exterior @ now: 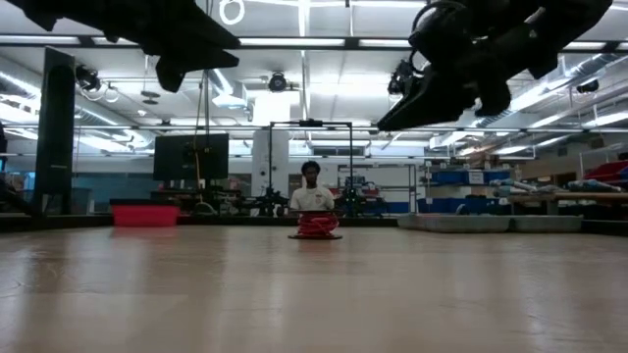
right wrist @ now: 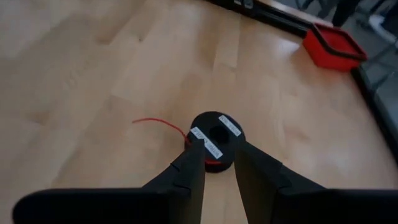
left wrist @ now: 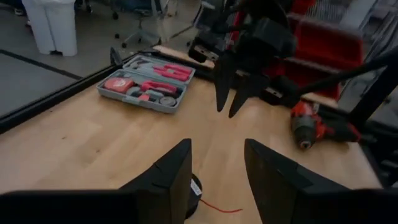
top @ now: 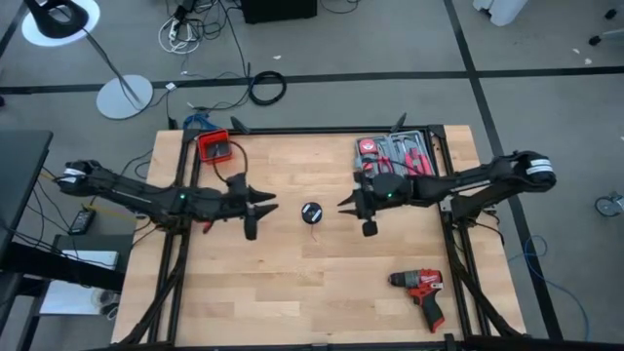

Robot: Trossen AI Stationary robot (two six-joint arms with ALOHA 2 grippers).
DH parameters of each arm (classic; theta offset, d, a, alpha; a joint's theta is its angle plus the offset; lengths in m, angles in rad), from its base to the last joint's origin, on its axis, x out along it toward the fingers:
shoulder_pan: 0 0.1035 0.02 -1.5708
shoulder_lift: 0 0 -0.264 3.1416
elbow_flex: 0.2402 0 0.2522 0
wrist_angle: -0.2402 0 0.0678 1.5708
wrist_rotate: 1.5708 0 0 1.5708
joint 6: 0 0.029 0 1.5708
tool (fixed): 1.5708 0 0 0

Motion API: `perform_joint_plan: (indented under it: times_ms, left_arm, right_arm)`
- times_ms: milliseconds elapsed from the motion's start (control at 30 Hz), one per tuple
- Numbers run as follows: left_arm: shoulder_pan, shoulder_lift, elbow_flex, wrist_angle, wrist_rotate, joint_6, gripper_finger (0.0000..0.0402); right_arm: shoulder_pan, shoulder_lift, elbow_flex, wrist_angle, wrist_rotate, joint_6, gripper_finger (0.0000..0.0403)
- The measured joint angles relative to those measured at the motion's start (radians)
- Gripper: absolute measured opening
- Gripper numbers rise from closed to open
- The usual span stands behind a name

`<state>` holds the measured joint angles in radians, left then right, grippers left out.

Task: Coil cords
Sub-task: Uncoil the red wire from the black spool

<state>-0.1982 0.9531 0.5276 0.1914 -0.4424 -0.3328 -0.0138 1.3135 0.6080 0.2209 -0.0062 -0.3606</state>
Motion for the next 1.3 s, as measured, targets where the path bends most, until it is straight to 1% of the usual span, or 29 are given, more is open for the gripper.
perform_joint_plan:
  times_ms: [200,333,433,533,600,667,833,933,967,1133,1300]
  left_arm:
    - [0.000,0.112,0.020,-0.006,-0.003,0.044,0.0152]
    - [0.000,0.182,0.021,-0.004,-0.004,0.061,0.0152]
    - [0.000,0.220,0.021,0.004,-0.004,0.061,0.0152]
    - [0.000,0.248,0.021,0.030,-0.004,0.061,0.0152]
    - [0.001,0.262,0.024,0.048,-0.004,0.061,0.0152]
    - [0.006,0.279,0.056,0.021,-0.003,0.066,0.0152]
    - [0.015,0.319,0.182,-0.144,0.008,0.089,0.0152]
    - [0.015,0.329,0.240,-0.230,0.011,0.095,0.0152]
    - [0.015,0.333,0.254,-0.227,0.014,0.095,0.0152]
    - [0.015,0.349,0.257,-0.225,0.011,0.093,0.0152]
    - [0.015,0.404,0.254,-0.240,-0.002,0.067,0.0152]
  right_arm:
    - [0.029,0.077,0.001,0.080,0.048,-0.126,0.0116]
    - [0.055,0.116,0.001,0.095,0.106,-0.198,0.0143]
    - [0.068,0.146,0.002,0.098,0.155,-0.217,0.0163]
    - [0.072,0.186,0.033,0.079,0.175,-0.203,0.0176]
    - [0.072,0.218,0.072,0.049,0.175,-0.194,0.0179]
    - [0.071,0.256,0.117,0.011,0.179,-0.194,0.0178]
    - [0.055,0.318,0.203,-0.054,0.176,-0.194,0.0169]
    - [0.049,0.324,0.214,-0.067,0.169,-0.204,0.0166]
    - [0.049,0.324,0.214,-0.065,0.168,-0.214,0.0166]
    - [0.054,0.338,0.215,-0.064,0.163,-0.287,0.0166]
    - [0.059,0.357,0.213,-0.073,0.178,-0.300,0.0165]
